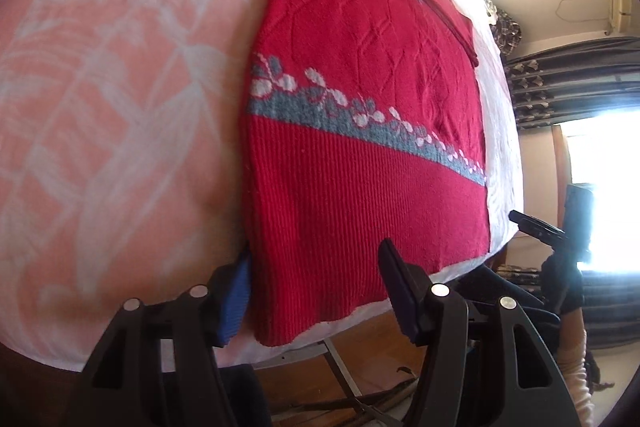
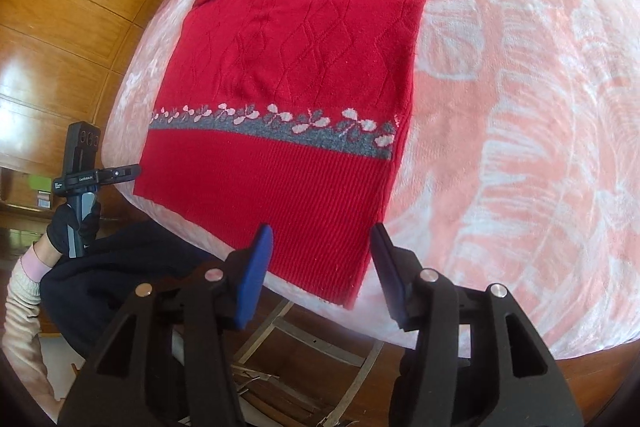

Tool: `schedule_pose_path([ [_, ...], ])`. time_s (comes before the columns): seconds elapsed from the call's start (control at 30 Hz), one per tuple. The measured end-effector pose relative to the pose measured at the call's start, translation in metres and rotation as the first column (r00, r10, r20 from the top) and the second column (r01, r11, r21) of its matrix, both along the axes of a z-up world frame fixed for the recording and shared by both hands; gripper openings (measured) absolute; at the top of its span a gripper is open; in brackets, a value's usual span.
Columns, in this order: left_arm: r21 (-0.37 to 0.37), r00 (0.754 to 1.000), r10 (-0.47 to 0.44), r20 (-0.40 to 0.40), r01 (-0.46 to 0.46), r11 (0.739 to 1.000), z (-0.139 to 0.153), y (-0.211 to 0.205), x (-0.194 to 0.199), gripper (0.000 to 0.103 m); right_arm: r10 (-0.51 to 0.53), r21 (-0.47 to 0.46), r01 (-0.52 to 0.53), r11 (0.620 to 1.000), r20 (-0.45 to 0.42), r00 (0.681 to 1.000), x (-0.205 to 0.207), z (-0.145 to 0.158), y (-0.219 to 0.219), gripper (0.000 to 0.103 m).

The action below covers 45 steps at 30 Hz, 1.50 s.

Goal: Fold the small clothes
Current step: 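Grasp the sweater hem with both tools and lift it, then fold the hem with both tools up toward the collar and release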

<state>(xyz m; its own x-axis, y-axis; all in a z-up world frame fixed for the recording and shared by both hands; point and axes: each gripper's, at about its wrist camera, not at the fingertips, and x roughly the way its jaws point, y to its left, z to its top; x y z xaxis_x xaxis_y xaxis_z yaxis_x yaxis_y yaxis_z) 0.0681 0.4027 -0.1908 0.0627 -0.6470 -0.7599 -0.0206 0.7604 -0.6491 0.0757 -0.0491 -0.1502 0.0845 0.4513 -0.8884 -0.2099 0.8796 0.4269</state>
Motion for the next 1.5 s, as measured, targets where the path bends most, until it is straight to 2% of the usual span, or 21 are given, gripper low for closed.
schedule_pose_path([
  [0.2, 0.003, 0.999, -0.046, 0.019, 0.046, 0.999, 0.001, -0.017, -0.002, 0.056, -0.005, -0.07, 0.0, 0.998, -0.068, 0.998, -0.002, -0.032, -0.005, 0.053],
  [0.37, 0.022, 0.997, -0.064, 0.042, 0.063, 0.998, 0.001, -0.023, 0.0, 0.056, -0.025, -0.047, 0.02, 0.999, -0.114, 0.993, -0.004, -0.054, -0.006, 0.054],
  [0.57, 0.029, 0.997, -0.06, 0.045, 0.058, 0.998, -0.001, -0.023, 0.002, 0.056, 0.039, 0.025, -0.037, 0.999, -0.117, 0.992, -0.009, -0.054, 0.007, 0.053],
  [0.67, 0.035, 0.997, -0.057, 0.045, 0.056, 0.998, -0.001, -0.022, 0.002, 0.054, 0.099, -0.033, -0.102, 0.994, -0.081, 0.992, -0.014, -0.053, 0.023, 0.053],
  [0.7, 0.04, 0.997, -0.056, 0.045, 0.054, 0.998, -0.001, -0.022, 0.001, 0.052, 0.096, -0.037, -0.1, 0.994, -0.077, 0.992, -0.014, -0.053, 0.024, 0.048],
  [0.73, 0.048, 0.997, -0.056, 0.045, 0.053, 0.997, -0.001, -0.022, 0.002, 0.045, 0.087, -0.036, -0.09, 0.995, -0.078, 0.993, -0.014, -0.052, 0.022, 0.045],
  [0.77, 0.06, 0.998, -0.054, 0.044, 0.051, 0.997, -0.001, -0.021, 0.002, 0.036, 0.074, -0.03, -0.077, 0.997, -0.081, 0.994, -0.013, -0.053, 0.02, 0.03],
  [0.8, 0.065, 0.998, -0.051, 0.045, 0.048, 0.997, -0.001, -0.02, 0.002, 0.032, 0.061, -0.008, -0.062, 0.998, -0.088, 0.994, -0.011, -0.053, 0.016, 0.016],
  [0.87, 0.077, 0.998, -0.045, 0.042, 0.042, 0.996, -0.002, -0.017, 0.002, 0.019, 0.039, 0.04, -0.035, 0.999, -0.105, 0.994, -0.009, -0.054, 0.009, 0.011],
  [1.0, 0.068, 0.996, -0.047, 0.082, 0.041, 0.997, 0.006, -0.014, 0.003, 0.011, 0.048, 0.056, -0.043, 0.998, -0.077, 0.996, -0.01, -0.042, 0.006, 0.009],
  [1.13, -0.012, 0.985, -0.029, 0.169, 0.031, 0.999, 0.033, -0.016, 0.008, 0.009, 0.022, 0.145, -0.018, 0.989, -0.027, 0.999, -0.005, -0.015, 0.0, 0.008],
  [1.3, -0.085, 0.968, 0.057, 0.244, -0.038, 0.996, 0.064, -0.011, 0.025, 0.009, -0.072, 0.246, 0.07, 0.967, -0.002, 0.997, 0.009, 0.008, -0.014, 0.007],
  [1.5, -0.138, 0.927, 0.164, 0.337, -0.124, 0.983, 0.095, -0.004, 0.061, 0.009, -0.211, 0.285, 0.196, 0.938, 0.023, 0.977, 0.045, 0.027, -0.036, 0.006],
])
